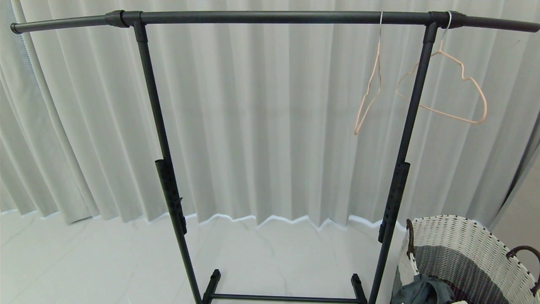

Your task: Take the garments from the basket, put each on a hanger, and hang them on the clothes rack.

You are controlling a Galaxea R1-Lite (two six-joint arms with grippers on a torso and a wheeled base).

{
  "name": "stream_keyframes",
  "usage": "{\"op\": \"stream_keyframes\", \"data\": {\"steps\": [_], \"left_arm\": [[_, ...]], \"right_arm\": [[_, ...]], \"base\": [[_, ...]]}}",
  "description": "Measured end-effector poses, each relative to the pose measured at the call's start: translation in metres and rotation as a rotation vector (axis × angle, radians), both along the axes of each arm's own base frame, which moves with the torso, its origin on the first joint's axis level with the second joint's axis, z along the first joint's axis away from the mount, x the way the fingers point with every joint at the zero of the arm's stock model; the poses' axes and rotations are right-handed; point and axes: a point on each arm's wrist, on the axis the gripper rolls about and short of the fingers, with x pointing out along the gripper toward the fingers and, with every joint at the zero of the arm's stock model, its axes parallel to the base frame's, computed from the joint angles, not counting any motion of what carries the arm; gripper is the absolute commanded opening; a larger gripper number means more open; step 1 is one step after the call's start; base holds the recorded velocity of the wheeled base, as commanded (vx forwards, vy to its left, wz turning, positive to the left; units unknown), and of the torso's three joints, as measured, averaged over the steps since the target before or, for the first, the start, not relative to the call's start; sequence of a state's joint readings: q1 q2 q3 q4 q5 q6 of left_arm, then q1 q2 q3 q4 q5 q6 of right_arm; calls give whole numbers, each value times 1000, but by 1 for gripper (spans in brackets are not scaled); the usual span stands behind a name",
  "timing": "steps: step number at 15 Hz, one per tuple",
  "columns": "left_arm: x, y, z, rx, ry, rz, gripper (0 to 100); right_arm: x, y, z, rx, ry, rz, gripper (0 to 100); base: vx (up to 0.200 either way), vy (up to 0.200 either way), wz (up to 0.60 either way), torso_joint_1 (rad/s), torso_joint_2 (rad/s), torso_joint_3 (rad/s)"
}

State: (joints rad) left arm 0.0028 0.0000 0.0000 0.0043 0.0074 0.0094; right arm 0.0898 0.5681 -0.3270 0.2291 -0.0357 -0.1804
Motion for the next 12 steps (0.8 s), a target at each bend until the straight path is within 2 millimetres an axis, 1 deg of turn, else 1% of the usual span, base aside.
{"op": "stream_keyframes", "data": {"steps": [2, 4, 6, 10, 12], "left_arm": [[0, 0, 0, -1, 0, 0, 100], [0, 0, 0, -2, 0, 0, 100], [0, 0, 0, 0, 0, 0, 100], [0, 0, 0, -1, 0, 0, 100], [0, 0, 0, -1, 0, 0, 100]], "right_arm": [[23, 2, -21, -130, 201, 42, 100], [35, 2, -47, -207, 359, 84, 100], [44, 3, -66, -232, 475, 104, 100], [74, 6, -85, -251, 559, 117, 100], [91, 6, -91, -305, 570, 136, 100]], "base": [[0, 0, 0, 0, 0, 0], [0, 0, 0, 0, 0, 0], [0, 0, 0, 0, 0, 0], [0, 0, 0, 0, 0, 0], [0, 0, 0, 0, 0, 0]]}}
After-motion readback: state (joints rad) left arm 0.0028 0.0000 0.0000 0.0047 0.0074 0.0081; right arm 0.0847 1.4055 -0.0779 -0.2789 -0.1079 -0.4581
